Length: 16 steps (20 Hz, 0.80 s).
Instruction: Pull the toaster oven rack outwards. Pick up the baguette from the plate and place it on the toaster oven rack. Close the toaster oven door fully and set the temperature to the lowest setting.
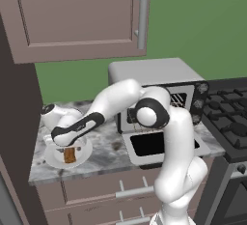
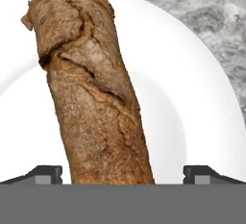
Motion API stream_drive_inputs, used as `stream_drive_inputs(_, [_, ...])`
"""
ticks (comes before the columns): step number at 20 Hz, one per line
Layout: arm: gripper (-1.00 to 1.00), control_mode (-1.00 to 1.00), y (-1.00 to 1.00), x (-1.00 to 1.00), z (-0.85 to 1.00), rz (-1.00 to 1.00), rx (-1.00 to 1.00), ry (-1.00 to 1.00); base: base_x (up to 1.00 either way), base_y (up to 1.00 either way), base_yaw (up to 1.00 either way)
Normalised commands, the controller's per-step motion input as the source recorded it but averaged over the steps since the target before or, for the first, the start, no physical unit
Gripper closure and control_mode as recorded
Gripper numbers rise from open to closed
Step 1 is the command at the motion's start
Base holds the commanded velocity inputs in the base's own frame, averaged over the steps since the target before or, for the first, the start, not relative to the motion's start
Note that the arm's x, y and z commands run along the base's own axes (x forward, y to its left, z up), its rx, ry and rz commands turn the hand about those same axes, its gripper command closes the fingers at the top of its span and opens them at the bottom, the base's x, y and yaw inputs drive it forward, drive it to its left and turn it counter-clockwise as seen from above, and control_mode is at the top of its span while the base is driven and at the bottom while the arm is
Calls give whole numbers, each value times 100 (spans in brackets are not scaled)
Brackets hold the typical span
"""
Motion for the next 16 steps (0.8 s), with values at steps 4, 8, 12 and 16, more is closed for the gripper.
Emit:
stream_drive_inputs(4, [-100,-100,-1,0,-46,0,8,0,0,0,0])
stream_drive_inputs(8, [100,-100,-2,0,-36,0,3,0,0,0,0])
stream_drive_inputs(12, [100,-100,0,-10,9,0,0,-10,0,0,0])
stream_drive_inputs(16, [100,-100,-2,-29,77,0,0,-20,0,0,0])
